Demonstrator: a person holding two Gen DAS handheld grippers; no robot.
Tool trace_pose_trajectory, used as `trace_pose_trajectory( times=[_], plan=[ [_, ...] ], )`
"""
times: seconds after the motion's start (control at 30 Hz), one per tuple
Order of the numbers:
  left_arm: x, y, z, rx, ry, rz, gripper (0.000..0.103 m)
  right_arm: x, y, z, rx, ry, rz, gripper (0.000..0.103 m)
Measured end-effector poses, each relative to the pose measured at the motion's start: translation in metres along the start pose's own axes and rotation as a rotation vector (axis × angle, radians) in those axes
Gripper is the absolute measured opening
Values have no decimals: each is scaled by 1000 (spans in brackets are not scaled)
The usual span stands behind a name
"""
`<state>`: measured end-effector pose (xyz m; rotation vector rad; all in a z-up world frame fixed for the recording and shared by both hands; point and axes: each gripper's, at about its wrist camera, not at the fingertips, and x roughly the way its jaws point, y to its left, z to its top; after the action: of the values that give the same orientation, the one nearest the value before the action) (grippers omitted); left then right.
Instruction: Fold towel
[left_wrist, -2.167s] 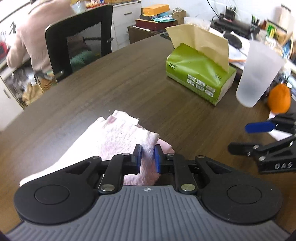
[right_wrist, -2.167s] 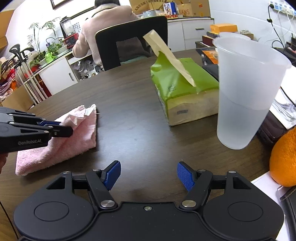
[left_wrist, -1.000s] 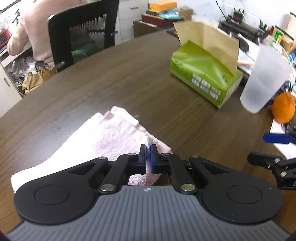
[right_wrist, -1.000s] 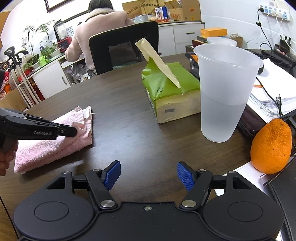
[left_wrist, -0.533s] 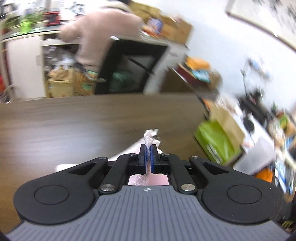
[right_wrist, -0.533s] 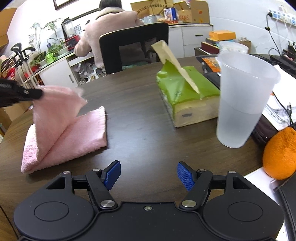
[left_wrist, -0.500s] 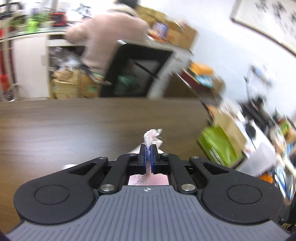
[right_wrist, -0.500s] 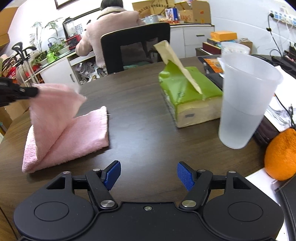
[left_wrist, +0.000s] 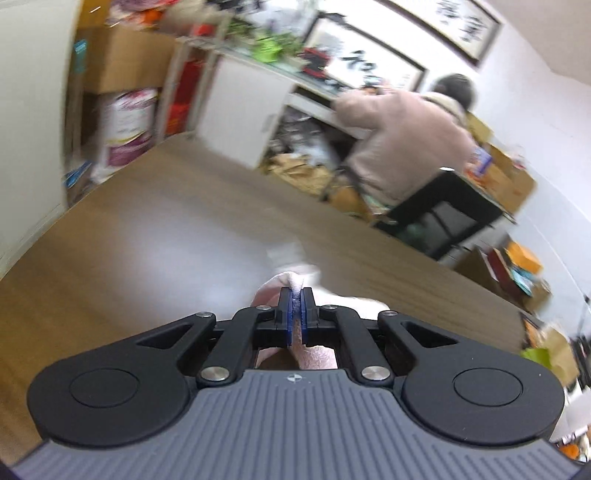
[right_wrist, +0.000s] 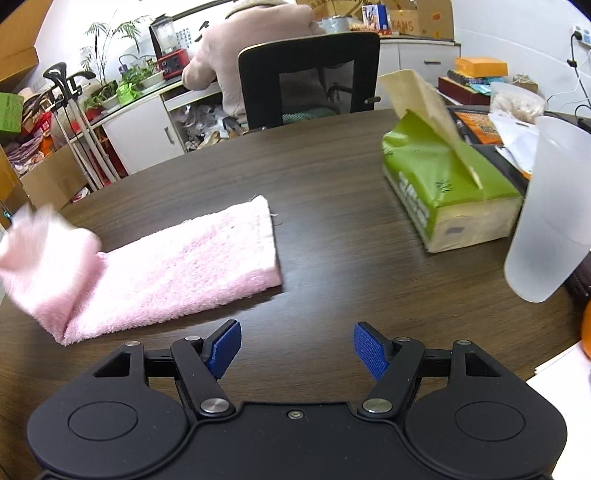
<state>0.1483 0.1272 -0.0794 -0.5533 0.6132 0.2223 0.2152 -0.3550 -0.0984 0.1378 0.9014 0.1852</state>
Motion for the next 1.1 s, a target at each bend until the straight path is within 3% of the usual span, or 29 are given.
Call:
trace_pose_trajectory(
  times=[0.27,0.53,0.63,0.77,0.93,1.1],
  plan=[
    [-2,59,-7,-81,20,40,4,5,22,0,-21,19,-11,66],
    [-14,86,-18,-126,59,40,7,13,20,1,102,37,1,66],
    [-20,98,-30,-150,87,63,15,15,21,1,103,37,-9,67],
    [-28,110,-40,-184,101,65,19,18,21,5,131,36,-26,88],
    [-27,109,-40,-171,109,66,24,23,21,11,129,37,-52,91],
    [-22,104,-39,-185,112,54,41,30,24,16,121,53,-62,92]
  ],
)
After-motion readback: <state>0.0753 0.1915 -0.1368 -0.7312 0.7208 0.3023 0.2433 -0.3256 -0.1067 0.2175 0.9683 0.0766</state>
